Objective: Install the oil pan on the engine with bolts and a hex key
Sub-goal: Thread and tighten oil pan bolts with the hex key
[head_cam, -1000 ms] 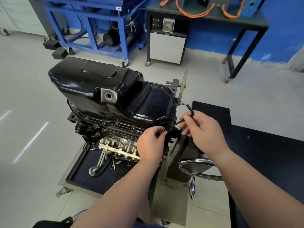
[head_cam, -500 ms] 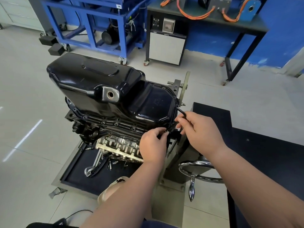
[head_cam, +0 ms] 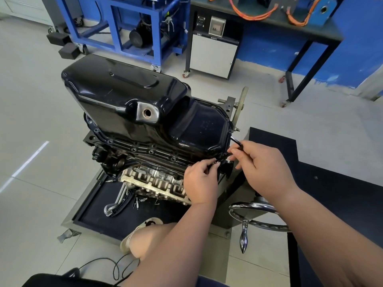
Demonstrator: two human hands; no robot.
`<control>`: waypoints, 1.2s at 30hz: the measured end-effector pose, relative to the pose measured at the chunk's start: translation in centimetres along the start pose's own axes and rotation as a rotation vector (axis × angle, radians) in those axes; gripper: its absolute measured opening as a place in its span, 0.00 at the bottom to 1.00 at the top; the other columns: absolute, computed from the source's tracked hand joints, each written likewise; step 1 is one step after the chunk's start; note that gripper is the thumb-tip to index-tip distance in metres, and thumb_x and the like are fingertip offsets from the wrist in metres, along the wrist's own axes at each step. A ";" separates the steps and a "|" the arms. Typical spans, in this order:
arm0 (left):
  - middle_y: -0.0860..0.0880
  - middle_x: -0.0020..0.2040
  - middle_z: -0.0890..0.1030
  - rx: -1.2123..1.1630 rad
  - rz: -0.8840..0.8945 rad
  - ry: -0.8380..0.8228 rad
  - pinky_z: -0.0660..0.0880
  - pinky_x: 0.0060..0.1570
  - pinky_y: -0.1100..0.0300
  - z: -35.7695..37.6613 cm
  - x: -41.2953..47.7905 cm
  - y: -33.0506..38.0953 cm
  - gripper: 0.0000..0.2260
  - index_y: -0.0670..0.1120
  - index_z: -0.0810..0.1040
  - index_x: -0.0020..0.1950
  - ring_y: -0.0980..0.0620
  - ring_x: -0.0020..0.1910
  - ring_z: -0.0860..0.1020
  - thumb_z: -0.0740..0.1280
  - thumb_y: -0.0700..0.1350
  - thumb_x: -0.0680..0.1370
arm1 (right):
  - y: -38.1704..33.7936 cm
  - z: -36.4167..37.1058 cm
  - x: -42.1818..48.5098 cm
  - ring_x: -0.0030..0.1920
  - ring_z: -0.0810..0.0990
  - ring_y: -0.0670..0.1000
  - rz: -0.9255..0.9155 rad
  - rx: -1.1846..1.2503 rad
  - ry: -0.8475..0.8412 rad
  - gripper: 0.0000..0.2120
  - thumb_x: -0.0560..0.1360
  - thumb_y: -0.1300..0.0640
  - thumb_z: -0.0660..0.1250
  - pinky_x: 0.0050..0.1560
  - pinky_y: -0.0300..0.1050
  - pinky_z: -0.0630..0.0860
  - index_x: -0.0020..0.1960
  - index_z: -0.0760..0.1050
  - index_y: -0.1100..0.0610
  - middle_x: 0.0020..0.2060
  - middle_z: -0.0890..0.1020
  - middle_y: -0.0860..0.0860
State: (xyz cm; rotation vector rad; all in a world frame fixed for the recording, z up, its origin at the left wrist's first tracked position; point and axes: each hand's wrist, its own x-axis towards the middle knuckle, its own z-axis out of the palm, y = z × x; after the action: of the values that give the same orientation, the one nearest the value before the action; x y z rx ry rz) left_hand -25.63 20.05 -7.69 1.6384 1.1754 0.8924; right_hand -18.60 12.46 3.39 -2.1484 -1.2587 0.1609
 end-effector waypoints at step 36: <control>0.52 0.39 0.82 0.280 0.139 -0.093 0.67 0.33 0.61 -1.4 0.5 1.3 0.09 0.51 0.82 0.49 0.55 0.38 0.77 0.65 0.52 0.77 | 0.3 2.8 2.1 0.35 0.81 0.42 0.142 0.472 0.051 0.07 0.75 0.63 0.67 0.44 0.34 0.78 0.46 0.81 0.52 0.36 0.81 0.44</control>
State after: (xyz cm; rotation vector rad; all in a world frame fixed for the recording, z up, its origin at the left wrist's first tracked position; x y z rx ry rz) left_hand -26.35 20.70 -5.93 1.9867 1.1729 0.7529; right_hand -18.38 15.33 1.43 -1.8145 -0.9261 0.4167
